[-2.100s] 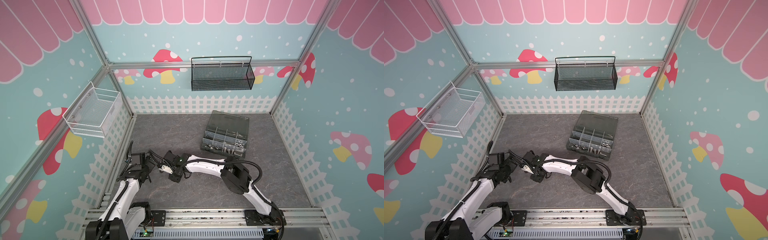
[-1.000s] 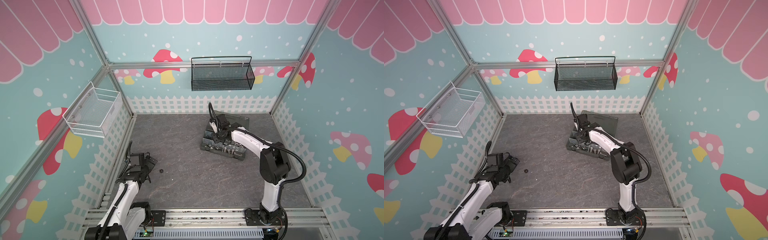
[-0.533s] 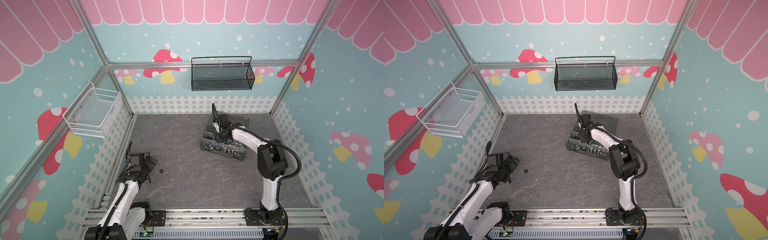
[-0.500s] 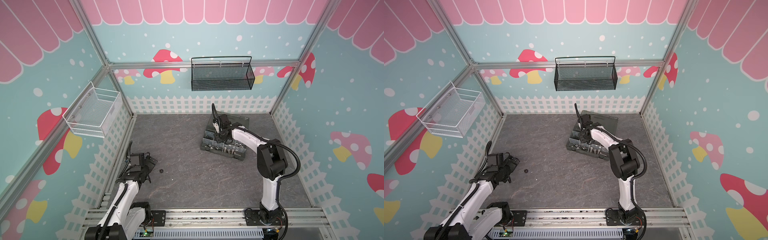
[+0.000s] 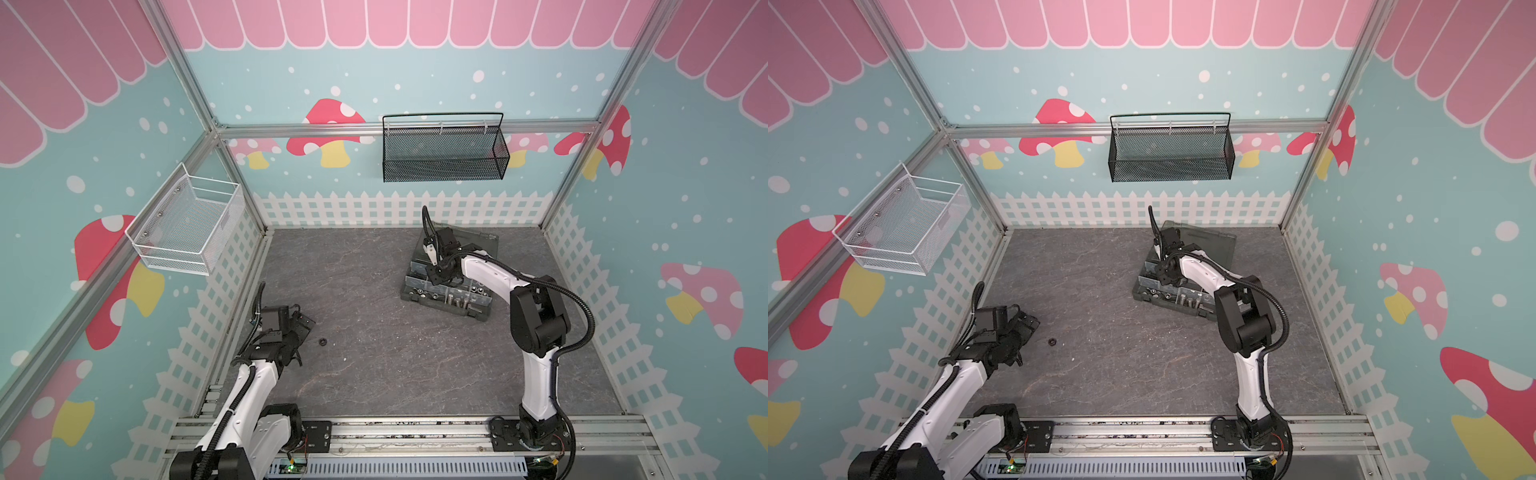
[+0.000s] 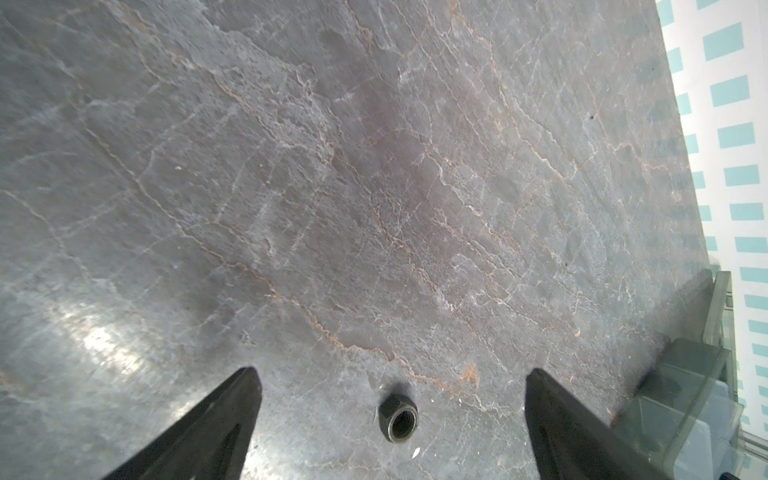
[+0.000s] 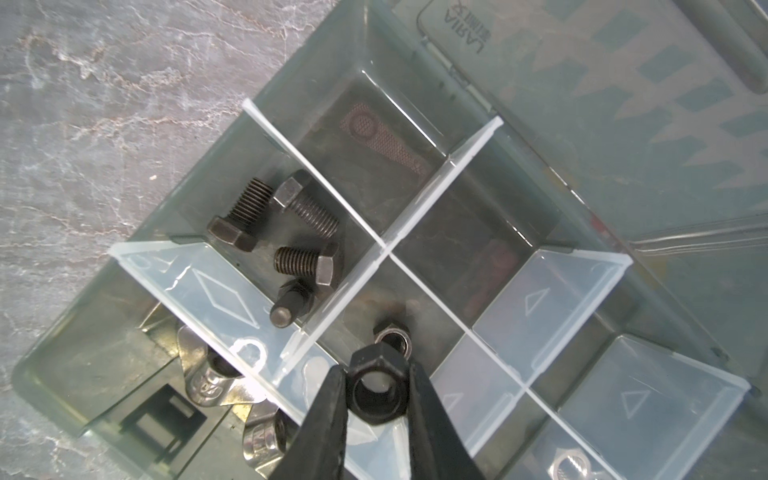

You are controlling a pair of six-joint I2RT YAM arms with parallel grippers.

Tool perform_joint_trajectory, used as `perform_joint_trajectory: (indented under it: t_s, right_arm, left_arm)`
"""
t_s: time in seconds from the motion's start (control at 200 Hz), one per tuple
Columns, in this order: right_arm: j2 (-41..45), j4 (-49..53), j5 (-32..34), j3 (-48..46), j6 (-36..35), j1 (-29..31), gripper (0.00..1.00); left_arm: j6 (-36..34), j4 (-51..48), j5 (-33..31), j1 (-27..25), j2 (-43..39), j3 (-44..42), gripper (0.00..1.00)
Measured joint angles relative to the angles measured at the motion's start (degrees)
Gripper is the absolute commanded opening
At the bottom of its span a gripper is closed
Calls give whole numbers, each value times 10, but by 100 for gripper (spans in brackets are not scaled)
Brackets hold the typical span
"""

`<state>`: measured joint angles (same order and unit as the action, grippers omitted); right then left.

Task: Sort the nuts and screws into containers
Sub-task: 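Open the right gripper to drop the nut into the center compartment, then move the right gripper back toward the last black nut near the left gripper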

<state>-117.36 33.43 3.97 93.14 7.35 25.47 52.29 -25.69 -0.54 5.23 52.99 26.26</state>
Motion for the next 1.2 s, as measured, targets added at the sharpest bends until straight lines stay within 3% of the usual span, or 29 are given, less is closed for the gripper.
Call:
perform_joint_trajectory:
  t_s: [0.465,0.7,0.9,1.196]
  right_arm:
    - [3,2,-20,4,-2,0,37]
    - [58,6,-33,2,-2,13,38]
    - [102,4,-35,1,-1,66,39]
    - [91,7,-34,8,-2,176,39]
  left_arm:
    - [0,0,2,0,0,0,100]
    - [0,0,2,0,0,0,100]
    - [0,0,2,0,-1,-3,100]
    - [0,-3,-1,0,-14,-5,100]
